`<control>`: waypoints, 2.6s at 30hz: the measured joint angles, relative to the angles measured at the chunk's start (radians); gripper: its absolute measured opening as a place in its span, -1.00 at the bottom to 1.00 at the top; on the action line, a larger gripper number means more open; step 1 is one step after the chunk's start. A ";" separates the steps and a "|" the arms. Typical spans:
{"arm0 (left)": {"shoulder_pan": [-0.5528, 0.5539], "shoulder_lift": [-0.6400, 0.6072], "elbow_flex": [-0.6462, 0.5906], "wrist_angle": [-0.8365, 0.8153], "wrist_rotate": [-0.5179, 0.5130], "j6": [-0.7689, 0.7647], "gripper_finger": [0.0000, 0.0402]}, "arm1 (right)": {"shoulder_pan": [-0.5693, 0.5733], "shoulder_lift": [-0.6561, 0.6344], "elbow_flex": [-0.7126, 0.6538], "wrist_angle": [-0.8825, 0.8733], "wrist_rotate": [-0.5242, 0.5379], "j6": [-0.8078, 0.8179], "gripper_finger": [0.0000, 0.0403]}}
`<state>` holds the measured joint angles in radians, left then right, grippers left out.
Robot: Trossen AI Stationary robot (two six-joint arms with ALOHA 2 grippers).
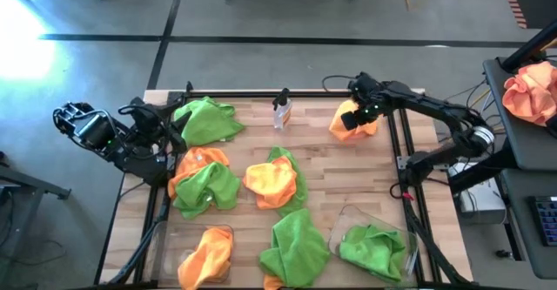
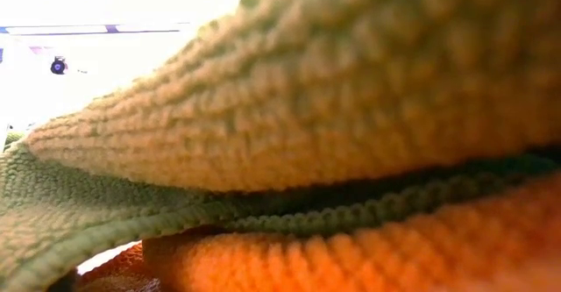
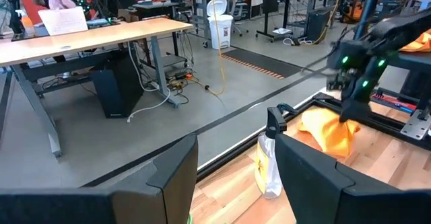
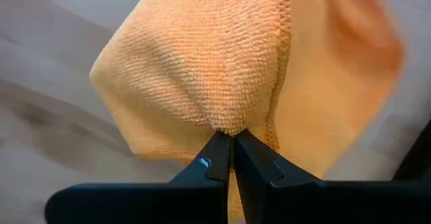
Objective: Sort microfiber towel by color & place in baskets
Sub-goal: Put the orange microfiber cloth into the left transparent bin
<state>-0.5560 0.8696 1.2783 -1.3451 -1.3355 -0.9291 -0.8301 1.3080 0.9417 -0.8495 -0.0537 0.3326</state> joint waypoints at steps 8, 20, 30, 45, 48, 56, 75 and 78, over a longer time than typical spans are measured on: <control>0.000 0.000 -0.031 0.024 0.004 0.000 -0.09 | 0.092 -0.199 0.000 0.068 -0.017 0.169 -0.95; 0.000 0.037 -0.056 0.074 0.111 0.050 -0.09 | 0.408 -0.295 0.017 0.387 -0.007 0.434 -0.95; 0.000 0.101 -0.055 0.245 0.190 0.195 -0.09 | 0.667 -0.138 0.232 0.385 0.216 0.409 -0.95; 0.025 0.317 -0.031 0.639 0.196 0.268 -0.09 | 0.758 0.181 0.675 0.126 0.242 0.146 -0.95; 0.043 0.370 0.015 0.640 0.196 0.270 -0.09 | 0.770 0.214 0.747 0.094 0.256 0.105 -0.95; 0.088 0.490 0.162 0.628 0.209 0.353 -0.09 | 0.797 0.261 0.892 0.094 0.342 0.015 -0.95; 0.176 0.606 0.292 0.420 0.254 0.367 -0.09 | 0.867 0.357 1.040 0.063 0.346 -0.037 -0.95; 0.179 0.603 0.292 0.421 0.254 0.367 -0.09 | 0.868 0.357 1.038 0.076 0.346 -0.042 -0.95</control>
<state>-0.3775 1.4731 1.5703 -0.9245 -1.0813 -0.5621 0.0374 1.6650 1.9800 -0.7738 0.2926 0.2907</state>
